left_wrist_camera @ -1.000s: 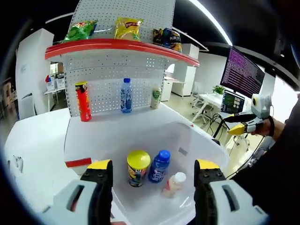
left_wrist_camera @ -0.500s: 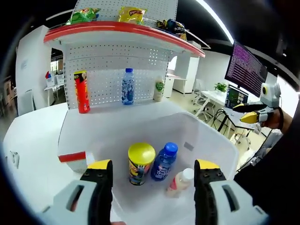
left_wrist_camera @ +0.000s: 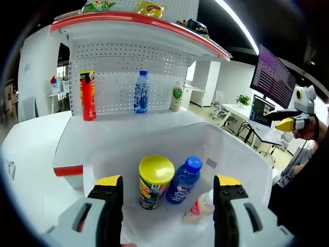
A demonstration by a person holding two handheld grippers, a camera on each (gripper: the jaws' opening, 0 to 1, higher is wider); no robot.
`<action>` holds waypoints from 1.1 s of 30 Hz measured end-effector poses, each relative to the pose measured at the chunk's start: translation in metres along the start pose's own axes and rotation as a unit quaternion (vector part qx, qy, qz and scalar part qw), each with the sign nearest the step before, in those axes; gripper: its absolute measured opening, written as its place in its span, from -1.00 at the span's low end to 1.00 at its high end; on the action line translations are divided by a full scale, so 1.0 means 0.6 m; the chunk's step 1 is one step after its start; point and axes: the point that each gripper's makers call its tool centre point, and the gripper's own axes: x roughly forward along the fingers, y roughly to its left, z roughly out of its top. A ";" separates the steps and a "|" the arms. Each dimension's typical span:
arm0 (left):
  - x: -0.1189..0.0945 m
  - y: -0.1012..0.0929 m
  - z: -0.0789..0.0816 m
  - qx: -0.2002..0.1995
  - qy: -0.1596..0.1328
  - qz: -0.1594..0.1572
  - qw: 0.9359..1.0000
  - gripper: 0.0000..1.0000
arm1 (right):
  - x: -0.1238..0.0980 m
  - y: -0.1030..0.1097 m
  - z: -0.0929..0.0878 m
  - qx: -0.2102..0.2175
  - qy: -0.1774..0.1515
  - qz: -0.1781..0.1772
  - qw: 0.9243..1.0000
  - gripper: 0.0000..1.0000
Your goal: Place the items from the shopping basket onto the snack and drink counter
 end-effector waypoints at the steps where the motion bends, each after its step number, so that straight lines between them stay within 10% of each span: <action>1: 0.003 0.000 0.000 -0.002 -0.004 -0.001 1.000 0.41 | 0.000 0.000 0.000 0.001 0.000 -0.001 1.000 -0.06; 33: 0.113 0.036 -0.081 -0.010 0.016 0.080 0.997 0.41 | 0.002 -0.006 0.001 0.004 -0.006 0.007 1.000 -0.08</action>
